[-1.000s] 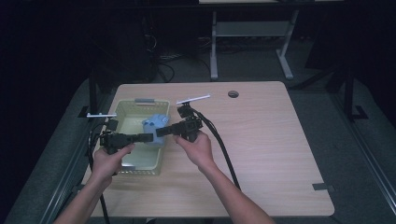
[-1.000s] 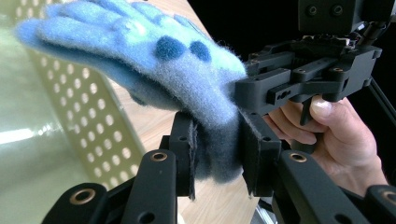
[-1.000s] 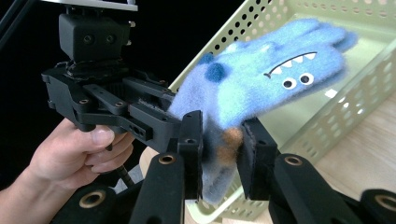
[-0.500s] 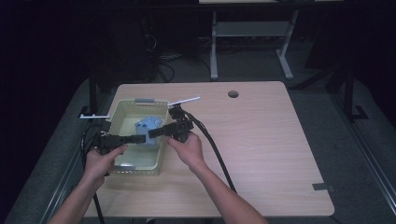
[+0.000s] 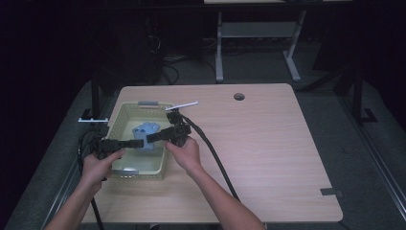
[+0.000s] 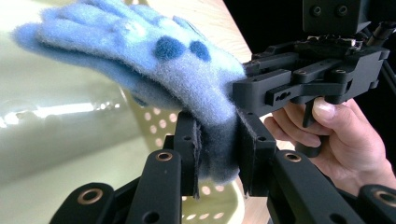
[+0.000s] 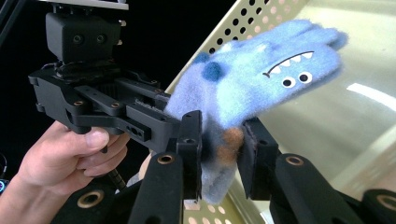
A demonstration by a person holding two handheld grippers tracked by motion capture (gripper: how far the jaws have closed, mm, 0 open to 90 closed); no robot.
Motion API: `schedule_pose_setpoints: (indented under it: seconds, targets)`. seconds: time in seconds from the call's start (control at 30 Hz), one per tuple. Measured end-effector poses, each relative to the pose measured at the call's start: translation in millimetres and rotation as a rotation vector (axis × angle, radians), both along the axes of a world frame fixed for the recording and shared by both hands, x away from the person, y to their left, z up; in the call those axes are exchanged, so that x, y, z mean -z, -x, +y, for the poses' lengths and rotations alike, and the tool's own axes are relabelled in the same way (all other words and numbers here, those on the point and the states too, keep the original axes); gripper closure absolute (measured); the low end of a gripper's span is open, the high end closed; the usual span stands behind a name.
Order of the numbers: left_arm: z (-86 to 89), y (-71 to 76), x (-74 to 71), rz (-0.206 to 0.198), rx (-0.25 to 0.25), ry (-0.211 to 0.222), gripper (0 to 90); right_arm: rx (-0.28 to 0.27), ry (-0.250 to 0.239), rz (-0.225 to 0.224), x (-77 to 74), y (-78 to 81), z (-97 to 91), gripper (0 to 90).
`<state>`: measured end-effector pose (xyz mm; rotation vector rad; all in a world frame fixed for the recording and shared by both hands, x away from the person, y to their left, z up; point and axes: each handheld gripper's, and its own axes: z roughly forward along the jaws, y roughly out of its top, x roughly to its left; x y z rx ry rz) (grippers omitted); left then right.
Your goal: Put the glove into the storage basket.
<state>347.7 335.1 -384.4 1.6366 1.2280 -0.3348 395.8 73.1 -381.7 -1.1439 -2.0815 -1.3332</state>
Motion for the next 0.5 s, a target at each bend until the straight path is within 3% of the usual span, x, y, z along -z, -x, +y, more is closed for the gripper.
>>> schedule_pose_setpoints:
  seconds: [0.5]
  targets:
    - [17.0, -2.9, 11.6, 0.037, -0.025, -0.011, 71.7, -0.018, -0.002, 0.045, 17.0, -10.2, 17.4, 70.9]
